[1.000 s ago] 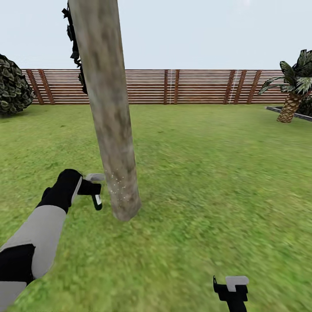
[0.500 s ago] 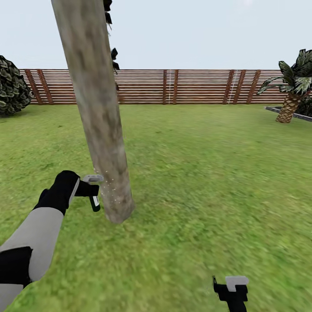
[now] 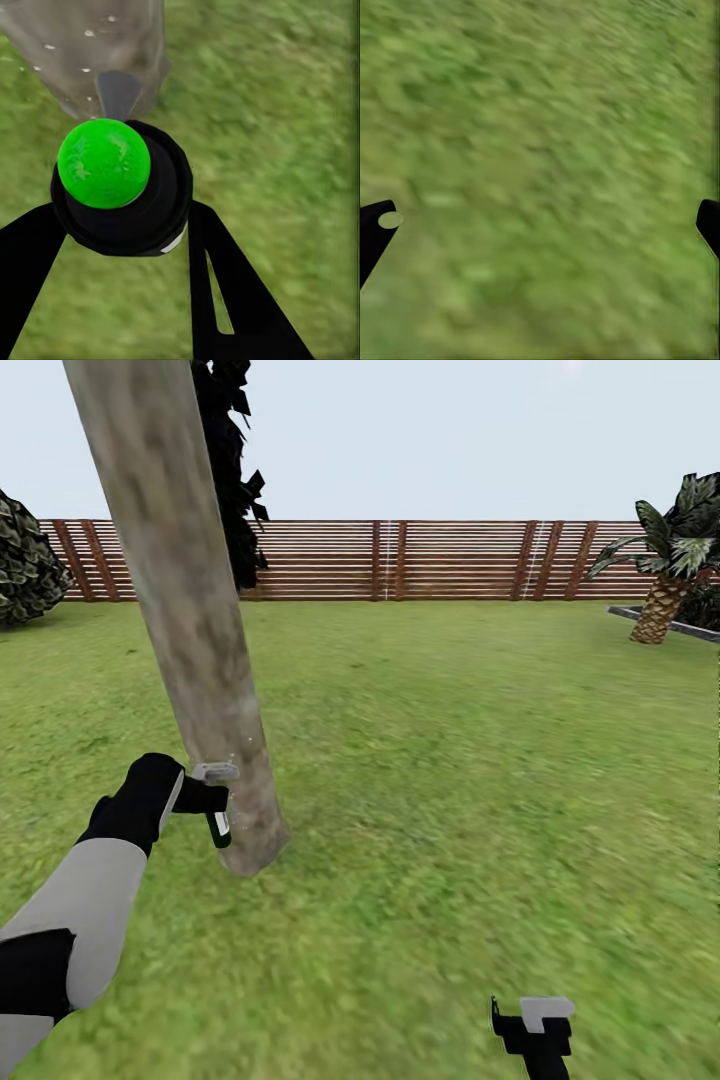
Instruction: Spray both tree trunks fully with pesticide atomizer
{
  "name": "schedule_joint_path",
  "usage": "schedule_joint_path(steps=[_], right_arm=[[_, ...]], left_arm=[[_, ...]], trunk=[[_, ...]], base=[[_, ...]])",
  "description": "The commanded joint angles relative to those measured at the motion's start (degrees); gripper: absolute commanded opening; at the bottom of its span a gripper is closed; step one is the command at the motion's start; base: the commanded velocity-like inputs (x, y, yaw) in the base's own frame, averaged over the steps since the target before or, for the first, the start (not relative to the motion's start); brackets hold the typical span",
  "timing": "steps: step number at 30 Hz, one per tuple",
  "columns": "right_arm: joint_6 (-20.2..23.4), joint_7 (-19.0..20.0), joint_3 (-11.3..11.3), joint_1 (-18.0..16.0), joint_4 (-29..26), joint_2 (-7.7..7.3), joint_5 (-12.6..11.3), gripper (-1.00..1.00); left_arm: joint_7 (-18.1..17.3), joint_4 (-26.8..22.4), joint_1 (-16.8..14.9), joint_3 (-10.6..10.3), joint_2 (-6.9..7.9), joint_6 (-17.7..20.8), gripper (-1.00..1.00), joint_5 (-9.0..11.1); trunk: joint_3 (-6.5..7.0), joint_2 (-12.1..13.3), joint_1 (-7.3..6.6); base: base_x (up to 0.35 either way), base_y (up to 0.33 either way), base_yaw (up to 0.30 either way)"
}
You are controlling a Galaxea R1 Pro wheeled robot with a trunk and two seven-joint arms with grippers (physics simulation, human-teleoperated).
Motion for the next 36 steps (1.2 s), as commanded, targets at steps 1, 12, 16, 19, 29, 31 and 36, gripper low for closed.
schedule_joint_path(steps=[1,12,16,19,29,31,36], right_arm=[[-0.14,-0.17,-0.44,-0.04,0.06,0.01,0.61,1.0],[-0.14,-0.17,-0.44,-0.04,0.06,0.02,0.61,1.0],[-0.14,-0.16,-0.44,-0.04,0.06,0.02,0.61,1.0],[-0.14,-0.17,-0.44,-0.04,0.06,0.02,0.61,1.0],[-0.14,-0.16,-0.42,-0.04,0.06,0.02,0.61,1.0],[-0.14,-0.16,-0.43,-0.04,0.06,0.02,0.61,1.0],[-0.14,-0.16,-0.44,-0.04,0.06,0.02,0.61,1.0]], left_arm=[[-0.55,-0.06,-0.05,0.17,-0.04,0.19,-1.0,-0.6],[-0.55,-0.11,-0.03,0.17,-0.01,0.18,-1.0,-0.73],[-0.53,-0.07,-0.01,0.17,-0.03,0.18,-1.0,-0.83],[-0.48,-0.08,-0.01,0.17,-0.04,0.18,-1.0,-0.9],[-0.12,0.56,0.32,0.06,2.15,-0.2,-1.0,-1.86],[-0.07,0.6,0.31,0.1,0.85,-0.18,-1.0,-1.9],[-0.02,0.12,0.31,0.29,0.26,-0.14,-1.0,-1.95]], trunk=[[-0.05,-0.02,-0.01],[-0.05,-0.02,-0.01],[-0.05,-0.02,-0.01],[-0.05,-0.02,-0.01],[-0.05,-0.02,-0.01],[-0.05,-0.02,-0.01],[-0.05,-0.02,-0.01]], base=[[0.0,-0.278,0.0],[0.0,-0.278,0.006],[0.004,-0.278,0.211],[0.064,-0.278,0.269],[0.174,-0.242,0.172],[0.237,-0.195,0.003],[0.238,-0.192,0.001]])
